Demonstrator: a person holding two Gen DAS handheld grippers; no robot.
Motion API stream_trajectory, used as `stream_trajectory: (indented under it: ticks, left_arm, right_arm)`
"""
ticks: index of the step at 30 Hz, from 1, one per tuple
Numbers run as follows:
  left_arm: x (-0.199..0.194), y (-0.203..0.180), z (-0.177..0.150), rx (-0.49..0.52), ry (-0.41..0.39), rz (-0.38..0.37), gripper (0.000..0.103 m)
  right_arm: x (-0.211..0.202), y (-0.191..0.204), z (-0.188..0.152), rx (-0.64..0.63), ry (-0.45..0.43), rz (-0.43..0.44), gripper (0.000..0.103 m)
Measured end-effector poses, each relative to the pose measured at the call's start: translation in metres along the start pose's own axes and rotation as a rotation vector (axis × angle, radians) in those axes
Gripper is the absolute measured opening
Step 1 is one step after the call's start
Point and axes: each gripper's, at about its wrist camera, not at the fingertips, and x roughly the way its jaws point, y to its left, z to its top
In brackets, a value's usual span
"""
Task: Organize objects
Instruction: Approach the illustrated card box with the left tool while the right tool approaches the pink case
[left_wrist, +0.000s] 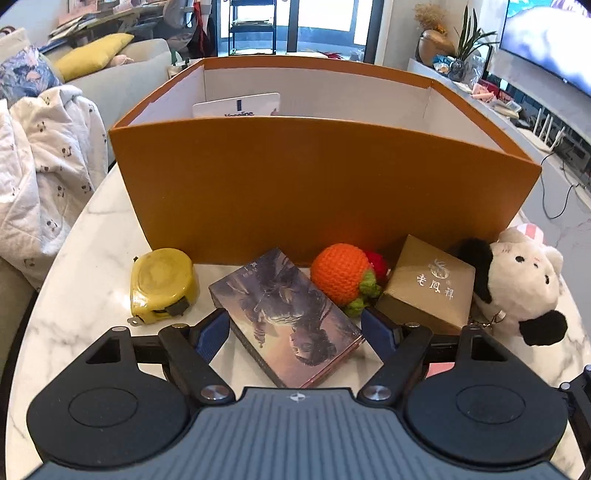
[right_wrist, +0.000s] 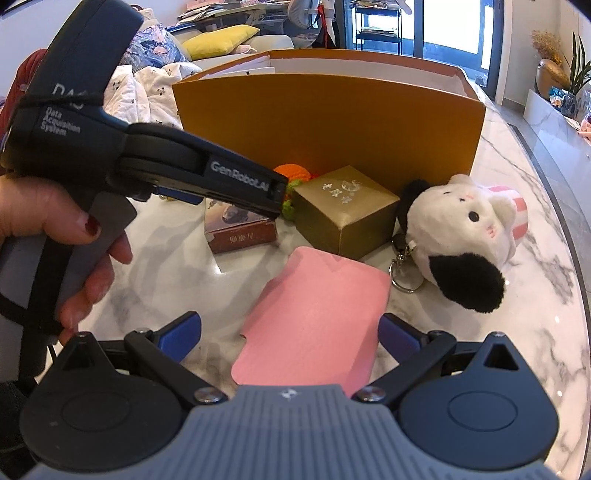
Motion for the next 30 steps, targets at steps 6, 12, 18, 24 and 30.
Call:
stream_trajectory:
  ticks: [6,12,18,24,30]
  left_arm:
    - [0.0025,-0.0010,0.0001,0.002,0.003,0.008,0.095]
    - [0.0015,-0.0059,-0.0010,0.018,0.004,0.024,0.095]
    - [0.0014,-0.0093,-0.0020,0.029,0.004,0.030,0.095]
    - [0.0017,-0.0088,-0.0014,0.031,0.003,0.032,0.095]
    - [0.0013,-0.0100,-0.0023,0.034,0.003,0.034,0.095]
  right_arm:
    - [0.0000,-0.0004,0.0010,-0.004,0.001,-0.002,0.102]
    - [0.0005,-0.0007,0.0012,-0.005,0.000,-0.003,0.102]
    - [0.0008,0.0023,0.0017,-0.016,0.001,-0.011,0.102]
    - [0.0017,0.0030,0.0014,-0.022,0.003,-0.017,0.102]
    - [0.0028,0.0029,0.0011,-0.028,0.007,-0.022,0.102]
